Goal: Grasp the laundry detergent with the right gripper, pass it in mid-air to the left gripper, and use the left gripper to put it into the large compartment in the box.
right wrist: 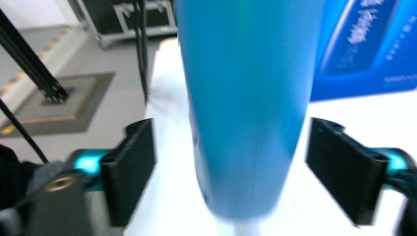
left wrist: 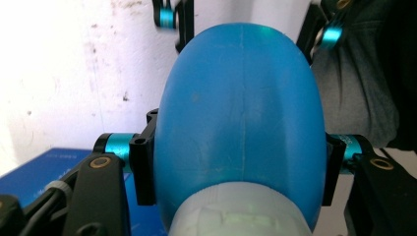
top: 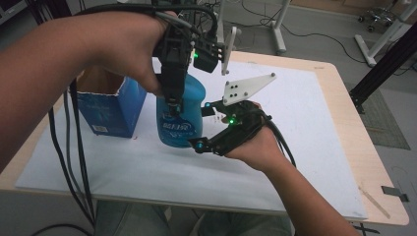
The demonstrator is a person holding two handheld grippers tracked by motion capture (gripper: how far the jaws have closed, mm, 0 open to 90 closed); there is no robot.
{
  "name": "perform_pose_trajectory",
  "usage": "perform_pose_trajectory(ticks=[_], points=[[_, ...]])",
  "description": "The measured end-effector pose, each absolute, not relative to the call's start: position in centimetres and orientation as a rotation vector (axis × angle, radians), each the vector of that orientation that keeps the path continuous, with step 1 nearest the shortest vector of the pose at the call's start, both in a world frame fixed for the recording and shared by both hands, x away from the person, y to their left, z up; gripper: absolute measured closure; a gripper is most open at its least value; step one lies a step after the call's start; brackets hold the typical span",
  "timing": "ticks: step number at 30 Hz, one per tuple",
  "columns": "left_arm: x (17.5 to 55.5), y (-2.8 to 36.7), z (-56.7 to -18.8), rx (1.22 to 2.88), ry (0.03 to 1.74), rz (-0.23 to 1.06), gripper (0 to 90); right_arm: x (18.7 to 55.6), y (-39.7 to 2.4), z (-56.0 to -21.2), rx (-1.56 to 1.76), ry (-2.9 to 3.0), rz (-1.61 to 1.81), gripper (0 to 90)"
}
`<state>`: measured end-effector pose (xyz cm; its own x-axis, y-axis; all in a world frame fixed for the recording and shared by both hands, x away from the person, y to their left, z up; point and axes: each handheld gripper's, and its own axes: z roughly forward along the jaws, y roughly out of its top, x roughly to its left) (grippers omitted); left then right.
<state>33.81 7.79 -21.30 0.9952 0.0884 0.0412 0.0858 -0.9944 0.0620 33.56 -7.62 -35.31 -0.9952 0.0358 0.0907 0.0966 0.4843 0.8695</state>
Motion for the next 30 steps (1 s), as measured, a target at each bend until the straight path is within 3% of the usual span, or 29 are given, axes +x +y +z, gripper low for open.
perform_pose_trajectory(ticks=[8, 10, 16, 30], points=[[34.5, 9.4, -19.9, 3.05, 0.312, 0.042, 38.2, 33.9, -9.5, -34.3, -0.125, -2.74, -1.472, 10.9], [34.7, 9.8, -19.4, 3.048, 0.347, 0.033, 38.2, 34.0, -9.9, -34.0, -0.137, -2.775, -1.445, 2.9], [35.0, 11.2, -16.8, 3.037, 0.48, 0.04, 38.2, 34.2, -11.0, -32.8, -0.113, -2.863, -1.332, 0.9], [36.9, 17.4, -10.9, 2.819, 1.132, 0.032, 38.2, 35.6, -13.9, -28.6, -0.053, -3.068, -0.961, 0.6]])
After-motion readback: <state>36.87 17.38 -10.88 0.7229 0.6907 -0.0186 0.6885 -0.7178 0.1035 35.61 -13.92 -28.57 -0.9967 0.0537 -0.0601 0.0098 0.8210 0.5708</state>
